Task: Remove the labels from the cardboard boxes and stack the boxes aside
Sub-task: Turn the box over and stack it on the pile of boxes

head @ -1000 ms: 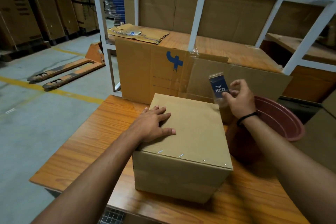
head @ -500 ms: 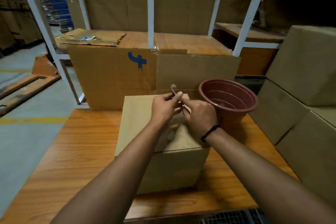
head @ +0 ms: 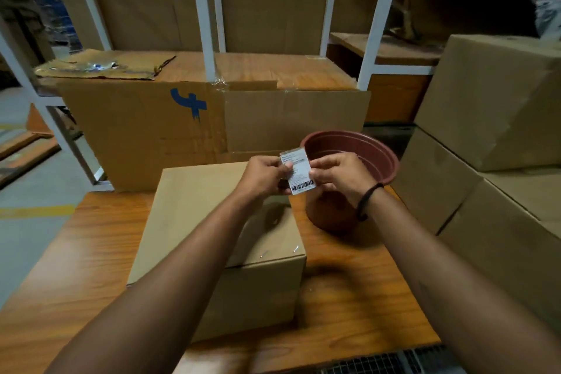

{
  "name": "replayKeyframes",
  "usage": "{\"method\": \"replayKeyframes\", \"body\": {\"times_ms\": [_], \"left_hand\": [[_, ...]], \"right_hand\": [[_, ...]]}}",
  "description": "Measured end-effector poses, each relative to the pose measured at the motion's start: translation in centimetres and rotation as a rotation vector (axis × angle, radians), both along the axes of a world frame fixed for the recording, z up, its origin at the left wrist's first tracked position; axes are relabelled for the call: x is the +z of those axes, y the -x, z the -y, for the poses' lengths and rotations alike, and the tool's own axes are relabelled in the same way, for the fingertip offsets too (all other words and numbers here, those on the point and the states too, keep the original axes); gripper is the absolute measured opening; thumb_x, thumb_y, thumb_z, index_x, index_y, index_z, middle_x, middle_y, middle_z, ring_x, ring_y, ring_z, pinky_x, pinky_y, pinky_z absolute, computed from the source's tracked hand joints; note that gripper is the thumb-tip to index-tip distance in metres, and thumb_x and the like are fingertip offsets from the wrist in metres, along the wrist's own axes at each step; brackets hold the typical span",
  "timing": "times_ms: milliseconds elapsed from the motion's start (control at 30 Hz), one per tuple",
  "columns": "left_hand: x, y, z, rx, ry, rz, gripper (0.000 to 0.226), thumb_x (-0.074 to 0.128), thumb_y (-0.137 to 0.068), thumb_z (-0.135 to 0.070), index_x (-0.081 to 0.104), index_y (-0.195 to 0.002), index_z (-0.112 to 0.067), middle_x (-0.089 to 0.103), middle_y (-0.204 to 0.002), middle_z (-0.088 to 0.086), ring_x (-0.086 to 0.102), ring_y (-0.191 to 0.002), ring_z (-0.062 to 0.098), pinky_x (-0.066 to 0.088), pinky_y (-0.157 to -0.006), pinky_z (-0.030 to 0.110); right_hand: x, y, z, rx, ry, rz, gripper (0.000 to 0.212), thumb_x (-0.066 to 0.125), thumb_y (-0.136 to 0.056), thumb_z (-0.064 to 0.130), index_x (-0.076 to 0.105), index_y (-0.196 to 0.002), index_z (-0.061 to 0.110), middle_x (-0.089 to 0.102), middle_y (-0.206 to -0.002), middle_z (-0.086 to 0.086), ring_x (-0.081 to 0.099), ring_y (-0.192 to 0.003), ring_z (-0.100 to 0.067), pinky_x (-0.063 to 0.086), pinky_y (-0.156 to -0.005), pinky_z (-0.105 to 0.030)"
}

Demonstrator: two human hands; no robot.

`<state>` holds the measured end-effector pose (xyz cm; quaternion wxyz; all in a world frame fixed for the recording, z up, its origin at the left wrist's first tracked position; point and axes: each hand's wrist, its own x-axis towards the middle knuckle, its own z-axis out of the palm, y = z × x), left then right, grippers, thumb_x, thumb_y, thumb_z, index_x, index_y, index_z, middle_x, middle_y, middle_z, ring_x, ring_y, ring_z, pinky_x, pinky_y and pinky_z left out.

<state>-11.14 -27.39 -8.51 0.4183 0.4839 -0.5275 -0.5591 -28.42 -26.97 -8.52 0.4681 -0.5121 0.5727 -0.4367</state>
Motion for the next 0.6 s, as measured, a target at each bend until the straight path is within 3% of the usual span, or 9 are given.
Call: {"method": "replayKeyframes", "body": {"times_ms": [100, 133, 200, 233, 300, 400, 500, 600], "left_hand": [[-0.1, 1.2, 1.4, -0.023, 0.07, 0.065, 0.028, 0.057, -0.097, -0.012, 0.064, -0.118, 0.005, 0.071, -0.097, 0.013, 0.069, -0.069, 0.01, 0.058, -0.066, 0.024], [-0.2, 1.4, 1.8, -0.015, 0.126, 0.172, 0.03, 0.061, -0.095, -0.016, 0.065, -0.12, 0.001, 0.072, -0.103, 0.011, 0.069, -0.075, 0.008, 0.057, -0.071, 0.022], [-0.7, 1.4, 2.9, 0.017, 0.244, 0.592, 0.043, 0.069, -0.089, -0.03, 0.063, -0.128, -0.012, 0.068, -0.122, 0.006, 0.066, -0.102, 0.012, 0.053, -0.087, 0.028], [-1.1, 1.2, 3.2, 0.024, 0.242, 0.789, 0.049, 0.07, -0.087, -0.036, 0.061, -0.132, -0.018, 0.063, -0.13, 0.003, 0.062, -0.113, 0.017, 0.051, -0.094, 0.033], [-1.9, 0.7, 3.4, 0.007, 0.179, 1.001, 0.054, 0.069, -0.086, -0.044, 0.056, -0.136, -0.026, 0.054, -0.142, -0.002, 0.055, -0.124, 0.021, 0.047, -0.101, 0.038], [-3.0, 0.3, 3.3, -0.027, 0.176, 1.021, 0.054, 0.062, -0.09, -0.047, 0.051, -0.14, -0.032, 0.036, -0.155, -0.007, 0.044, -0.135, 0.021, 0.037, -0.109, 0.041], [-3.3, 0.1, 3.2, -0.028, 0.208, 1.023, 0.053, 0.06, -0.092, -0.046, 0.049, -0.142, -0.032, 0.031, -0.157, -0.009, 0.035, -0.141, 0.02, 0.032, -0.114, 0.042], [-3.4, -0.1, 3.3, -0.049, 0.202, 1.029, 0.053, 0.06, -0.092, -0.046, 0.048, -0.142, -0.031, 0.029, -0.158, -0.009, 0.028, -0.145, 0.018, 0.028, -0.116, 0.043]], "right_hand": [[0.6, 1.9, 1.4, 0.014, 0.011, -0.008, 0.012, 0.068, -0.082, -0.009, 0.067, -0.088, 0.002, 0.072, -0.083, -0.015, 0.071, -0.07, -0.022, 0.059, -0.063, -0.031], [0.7, 2.7, 2.1, -0.008, 0.009, 0.007, 0.012, 0.068, -0.082, -0.009, 0.066, -0.086, 0.002, 0.072, -0.081, -0.015, 0.071, -0.067, -0.021, 0.059, -0.057, -0.029], [0.6, 4.8, 3.9, -0.061, 0.002, 0.049, 0.013, 0.069, -0.081, -0.009, 0.065, -0.084, 0.003, 0.072, -0.08, -0.016, 0.071, -0.067, -0.024, 0.057, -0.053, -0.03], [0.5, 5.8, 4.8, -0.083, -0.011, 0.083, 0.013, 0.069, -0.081, -0.01, 0.065, -0.084, 0.002, 0.073, -0.081, -0.017, 0.072, -0.07, -0.027, 0.059, -0.059, -0.034], [0.0, 7.8, 7.0, -0.104, -0.056, 0.147, 0.012, 0.067, -0.08, -0.012, 0.065, -0.082, 0.0, 0.072, -0.084, -0.02, 0.073, -0.078, -0.032, 0.06, -0.072, -0.043], [-1.5, 9.8, 10.2, -0.109, -0.153, 0.143, 0.01, 0.066, -0.08, -0.013, 0.065, -0.081, -0.003, 0.071, -0.09, -0.022, 0.071, -0.083, -0.032, 0.059, -0.079, -0.047], [-3.3, 10.0, 12.6, -0.068, -0.271, 0.152, 0.008, 0.063, -0.082, -0.015, 0.065, -0.086, -0.009, 0.069, -0.102, -0.025, 0.069, -0.094, -0.036, 0.056, -0.086, -0.049], [-4.8, 9.6, 13.6, -0.018, -0.363, 0.063, 0.006, 0.061, -0.082, -0.017, 0.062, -0.083, -0.011, 0.068, -0.1, -0.029, 0.07, -0.087, -0.037, 0.059, -0.079, -0.048]]}}
